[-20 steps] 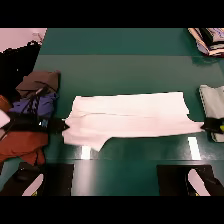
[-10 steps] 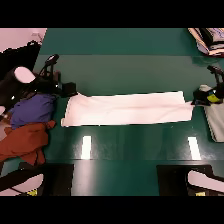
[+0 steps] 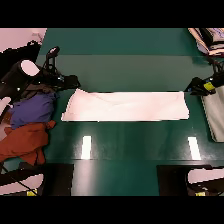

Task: Fold the shirts.

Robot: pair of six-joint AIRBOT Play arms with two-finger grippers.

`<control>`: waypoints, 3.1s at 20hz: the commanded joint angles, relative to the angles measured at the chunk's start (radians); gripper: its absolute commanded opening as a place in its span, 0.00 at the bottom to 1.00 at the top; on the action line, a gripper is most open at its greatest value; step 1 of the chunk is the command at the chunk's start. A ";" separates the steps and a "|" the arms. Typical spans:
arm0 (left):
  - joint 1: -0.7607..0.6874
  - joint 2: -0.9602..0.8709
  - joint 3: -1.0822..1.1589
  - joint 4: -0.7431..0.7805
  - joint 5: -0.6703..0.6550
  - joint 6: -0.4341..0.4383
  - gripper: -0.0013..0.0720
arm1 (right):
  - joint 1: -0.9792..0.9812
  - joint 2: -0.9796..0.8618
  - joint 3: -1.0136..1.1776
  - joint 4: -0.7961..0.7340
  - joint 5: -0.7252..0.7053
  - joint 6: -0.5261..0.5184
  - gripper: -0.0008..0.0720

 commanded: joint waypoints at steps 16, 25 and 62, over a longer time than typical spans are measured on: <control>-0.212 -0.090 0.037 -0.135 0.017 0.047 0.05 | -0.048 -0.092 -0.185 0.278 0.033 -0.271 0.03; -0.484 -0.515 0.380 -0.168 0.060 0.014 0.05 | 0.171 0.195 0.071 0.370 0.123 -0.109 0.03; 0.111 0.012 0.399 0.076 -0.222 0.049 0.05 | 0.888 -0.160 0.303 0.222 -0.089 -0.171 0.60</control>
